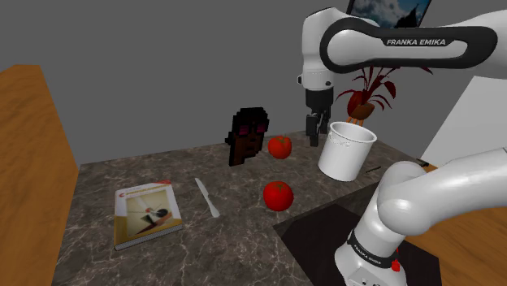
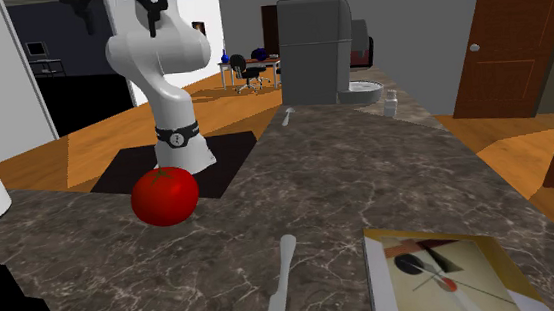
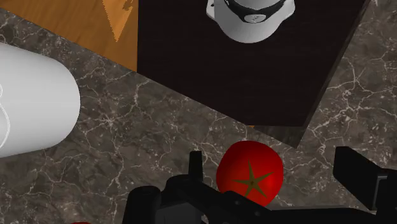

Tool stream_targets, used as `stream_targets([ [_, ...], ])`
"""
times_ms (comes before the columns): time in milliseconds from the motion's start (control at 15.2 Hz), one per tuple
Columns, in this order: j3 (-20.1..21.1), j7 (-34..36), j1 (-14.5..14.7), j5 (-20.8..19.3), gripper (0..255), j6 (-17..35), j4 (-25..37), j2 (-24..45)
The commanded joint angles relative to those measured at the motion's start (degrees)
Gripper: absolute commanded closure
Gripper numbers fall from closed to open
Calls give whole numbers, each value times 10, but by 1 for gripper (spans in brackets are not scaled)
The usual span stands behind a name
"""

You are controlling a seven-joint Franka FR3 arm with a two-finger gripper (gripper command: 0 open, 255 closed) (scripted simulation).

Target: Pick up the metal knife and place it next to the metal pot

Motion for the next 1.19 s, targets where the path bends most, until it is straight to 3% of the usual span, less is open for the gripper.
stream_targets([
  [0,0,0,0,0,0,0,0,0],
  [594,55,113,6,56,0,184,-38,114],
  [1122,99,209,5,70,0,340,-12,265],
])
